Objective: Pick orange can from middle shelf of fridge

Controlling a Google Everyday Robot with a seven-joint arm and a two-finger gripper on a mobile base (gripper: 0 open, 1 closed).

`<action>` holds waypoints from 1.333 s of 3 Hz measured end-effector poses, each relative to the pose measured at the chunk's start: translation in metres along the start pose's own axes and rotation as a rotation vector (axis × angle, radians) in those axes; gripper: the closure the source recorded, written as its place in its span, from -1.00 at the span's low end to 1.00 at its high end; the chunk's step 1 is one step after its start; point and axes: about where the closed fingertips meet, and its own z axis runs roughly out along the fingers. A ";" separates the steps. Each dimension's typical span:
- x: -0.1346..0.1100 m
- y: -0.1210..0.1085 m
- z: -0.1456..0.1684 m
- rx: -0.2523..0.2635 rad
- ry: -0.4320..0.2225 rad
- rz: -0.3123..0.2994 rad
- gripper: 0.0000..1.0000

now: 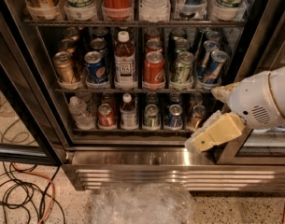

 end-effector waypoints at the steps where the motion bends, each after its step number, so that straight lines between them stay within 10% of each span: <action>1: -0.001 0.008 0.024 0.038 -0.053 0.054 -1.00; 4: -0.057 -0.002 0.079 0.189 -0.200 0.018 -1.00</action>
Offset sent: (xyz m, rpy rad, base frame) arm 0.0670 0.0900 -0.0261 0.1424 -0.2668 -0.2085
